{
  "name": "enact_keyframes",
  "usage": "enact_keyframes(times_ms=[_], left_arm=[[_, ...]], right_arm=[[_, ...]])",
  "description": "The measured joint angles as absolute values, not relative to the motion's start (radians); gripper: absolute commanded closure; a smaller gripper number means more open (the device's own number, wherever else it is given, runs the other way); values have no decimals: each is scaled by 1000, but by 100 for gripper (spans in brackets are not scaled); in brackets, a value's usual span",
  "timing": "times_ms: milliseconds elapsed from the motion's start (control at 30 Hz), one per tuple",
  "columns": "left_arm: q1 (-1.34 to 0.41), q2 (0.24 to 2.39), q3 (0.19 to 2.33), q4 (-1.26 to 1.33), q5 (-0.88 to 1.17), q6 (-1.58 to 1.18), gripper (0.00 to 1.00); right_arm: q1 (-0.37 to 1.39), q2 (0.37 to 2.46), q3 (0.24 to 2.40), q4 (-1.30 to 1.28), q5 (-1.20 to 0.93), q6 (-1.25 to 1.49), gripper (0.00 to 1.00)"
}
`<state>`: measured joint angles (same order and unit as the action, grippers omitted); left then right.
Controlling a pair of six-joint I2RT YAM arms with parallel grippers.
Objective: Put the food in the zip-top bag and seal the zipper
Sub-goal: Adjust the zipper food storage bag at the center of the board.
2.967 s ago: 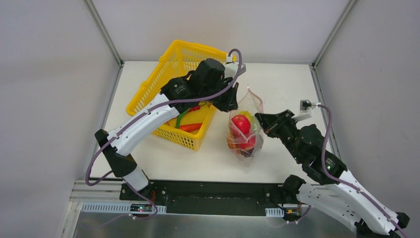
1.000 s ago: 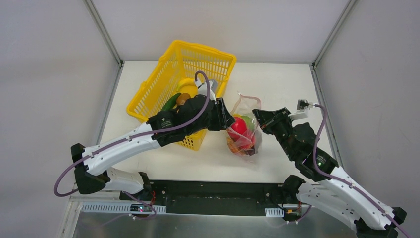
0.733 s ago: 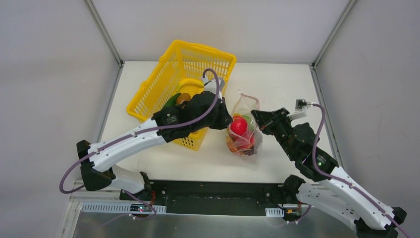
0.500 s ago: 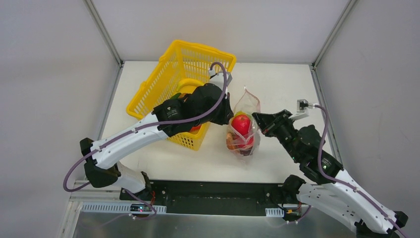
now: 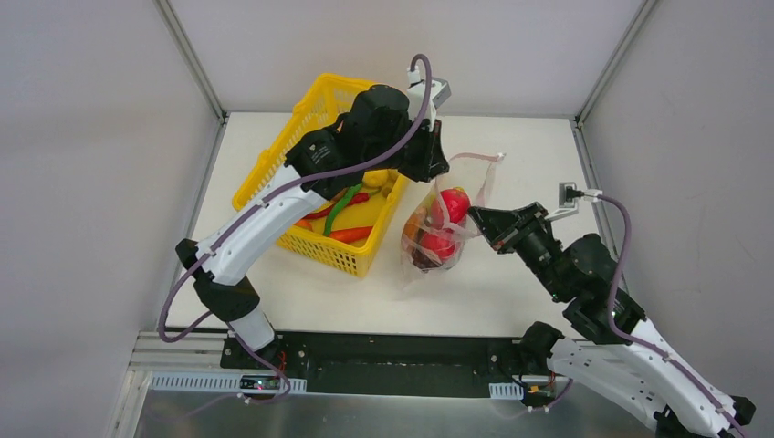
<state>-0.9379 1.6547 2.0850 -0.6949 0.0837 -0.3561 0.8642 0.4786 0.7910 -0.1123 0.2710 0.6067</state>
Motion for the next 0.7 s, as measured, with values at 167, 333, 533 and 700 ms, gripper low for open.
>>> enact_keyframes(times_ms=[167, 333, 533, 700], left_arm=[[-926, 1687, 2057, -702, 227, -326, 100], [-928, 1686, 1987, -704, 258, -289, 100], [-907, 1686, 1918, -711, 250, -270, 100], [-899, 1686, 1905, -702, 251, -261, 100]], right_arm=[[865, 531, 791, -118, 265, 639, 100], [864, 559, 791, -132, 276, 661, 99], [864, 566, 772, -143, 300, 685, 94], [865, 553, 747, -137, 314, 707, 77]])
